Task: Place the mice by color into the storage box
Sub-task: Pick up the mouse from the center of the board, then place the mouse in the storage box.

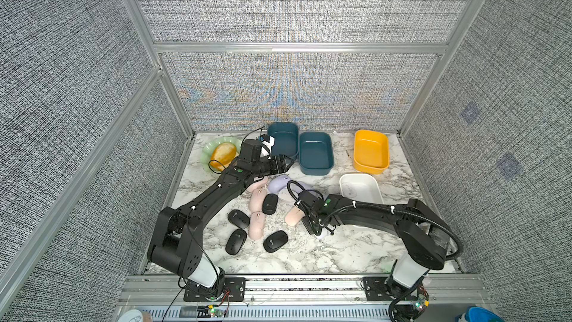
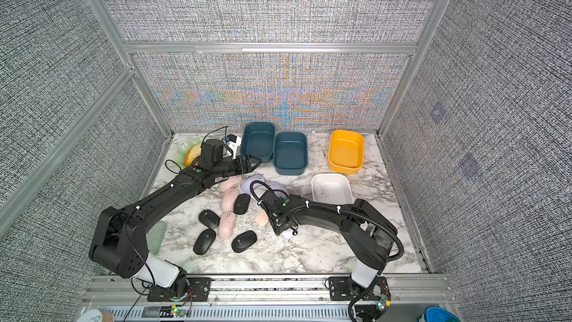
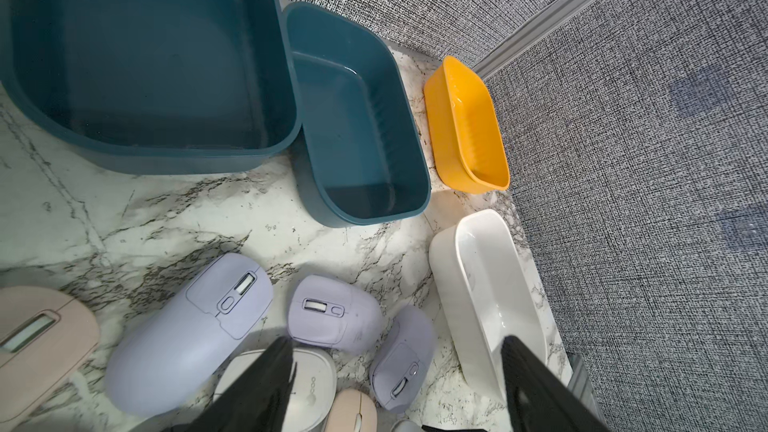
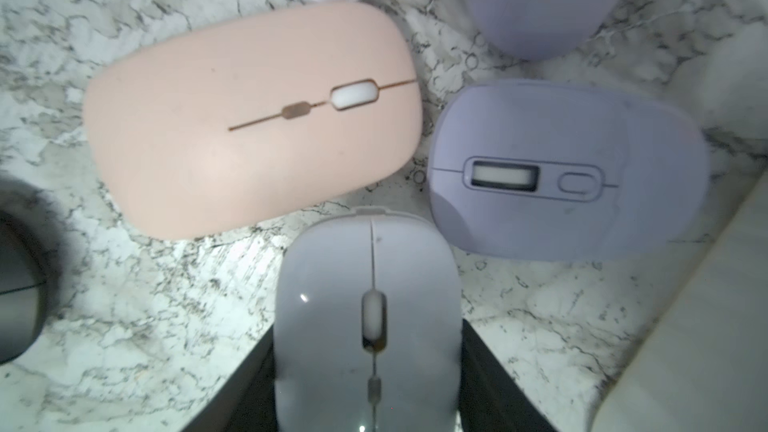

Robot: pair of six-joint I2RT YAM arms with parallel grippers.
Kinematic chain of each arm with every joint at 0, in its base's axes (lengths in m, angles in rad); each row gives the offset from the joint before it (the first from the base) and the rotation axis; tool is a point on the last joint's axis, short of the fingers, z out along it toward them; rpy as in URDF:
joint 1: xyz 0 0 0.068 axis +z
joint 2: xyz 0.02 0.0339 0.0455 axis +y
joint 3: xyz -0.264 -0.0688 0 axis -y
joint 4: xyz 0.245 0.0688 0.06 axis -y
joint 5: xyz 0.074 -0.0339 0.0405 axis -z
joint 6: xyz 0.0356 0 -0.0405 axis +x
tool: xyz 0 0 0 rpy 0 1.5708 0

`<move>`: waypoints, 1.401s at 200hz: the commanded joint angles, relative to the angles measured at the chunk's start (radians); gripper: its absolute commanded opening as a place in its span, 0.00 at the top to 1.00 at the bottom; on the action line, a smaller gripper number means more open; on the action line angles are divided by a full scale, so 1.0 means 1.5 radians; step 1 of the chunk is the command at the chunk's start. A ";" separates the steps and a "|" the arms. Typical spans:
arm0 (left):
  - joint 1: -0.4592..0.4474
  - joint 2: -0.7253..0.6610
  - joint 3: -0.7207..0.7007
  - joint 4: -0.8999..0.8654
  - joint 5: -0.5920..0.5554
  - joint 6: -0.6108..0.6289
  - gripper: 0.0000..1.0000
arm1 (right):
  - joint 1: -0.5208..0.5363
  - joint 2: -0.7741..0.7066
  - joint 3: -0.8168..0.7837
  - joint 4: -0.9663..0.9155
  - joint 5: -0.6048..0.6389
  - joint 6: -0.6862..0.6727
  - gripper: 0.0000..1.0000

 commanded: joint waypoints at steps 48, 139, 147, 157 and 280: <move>0.000 -0.009 0.003 -0.008 -0.019 0.010 0.20 | -0.022 -0.054 0.032 -0.051 0.056 -0.024 0.45; -0.016 0.014 -0.003 0.010 0.020 -0.005 0.20 | -0.261 -0.139 0.030 -0.068 0.155 -0.069 0.45; -0.017 0.015 -0.002 0.010 0.020 -0.005 0.20 | -0.282 -0.134 0.029 -0.067 0.162 -0.068 0.45; -0.018 0.015 -0.002 0.011 0.019 -0.005 0.20 | -0.307 -0.128 0.029 -0.058 0.168 -0.064 0.45; -0.035 0.025 -0.001 0.015 0.037 -0.004 0.20 | -0.453 0.034 0.051 -0.019 0.202 -0.141 0.45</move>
